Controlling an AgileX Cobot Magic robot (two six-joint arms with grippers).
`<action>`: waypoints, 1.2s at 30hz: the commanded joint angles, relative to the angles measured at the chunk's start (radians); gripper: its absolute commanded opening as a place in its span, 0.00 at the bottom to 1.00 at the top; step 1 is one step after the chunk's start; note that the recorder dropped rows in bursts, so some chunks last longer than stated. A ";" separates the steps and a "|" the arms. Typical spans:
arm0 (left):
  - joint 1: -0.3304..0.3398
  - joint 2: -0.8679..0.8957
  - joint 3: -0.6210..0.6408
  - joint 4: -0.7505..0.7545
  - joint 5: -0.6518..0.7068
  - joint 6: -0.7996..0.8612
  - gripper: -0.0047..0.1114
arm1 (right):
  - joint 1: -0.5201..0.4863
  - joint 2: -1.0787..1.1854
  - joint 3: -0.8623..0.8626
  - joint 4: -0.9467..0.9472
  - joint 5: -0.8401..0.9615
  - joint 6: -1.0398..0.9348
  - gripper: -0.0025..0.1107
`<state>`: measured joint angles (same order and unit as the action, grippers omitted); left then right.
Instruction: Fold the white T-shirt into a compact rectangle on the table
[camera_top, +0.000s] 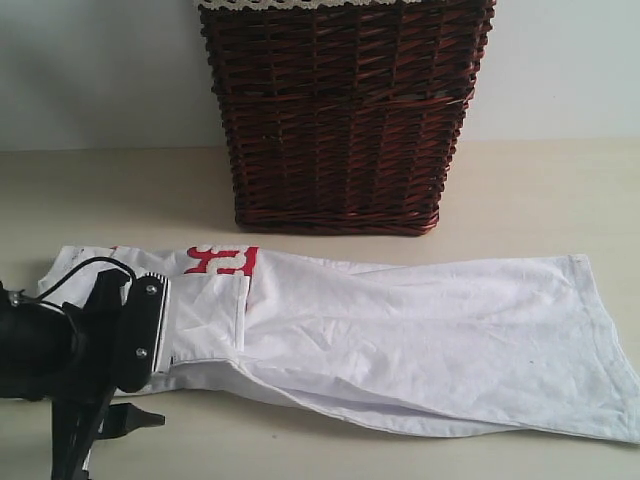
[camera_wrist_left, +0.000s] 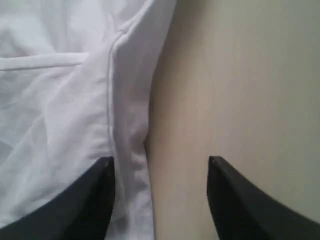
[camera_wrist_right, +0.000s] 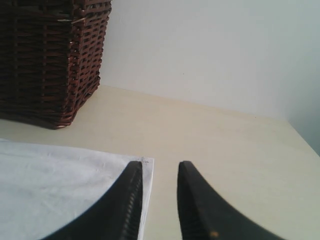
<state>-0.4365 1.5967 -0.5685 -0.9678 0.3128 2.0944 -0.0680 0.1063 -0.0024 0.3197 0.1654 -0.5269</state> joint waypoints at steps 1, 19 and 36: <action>-0.046 0.029 0.006 -0.017 -0.140 0.003 0.51 | -0.005 0.000 0.002 -0.002 -0.009 0.002 0.24; -0.052 0.080 0.006 -0.011 -0.261 0.003 0.04 | -0.005 0.000 0.002 -0.002 -0.009 0.002 0.24; -0.052 0.072 -0.121 -0.011 -0.277 0.003 0.04 | -0.005 0.000 0.002 -0.002 -0.009 0.002 0.24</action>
<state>-0.4829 1.6489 -0.6469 -0.9713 -0.0053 2.0998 -0.0680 0.1063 -0.0024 0.3197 0.1654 -0.5269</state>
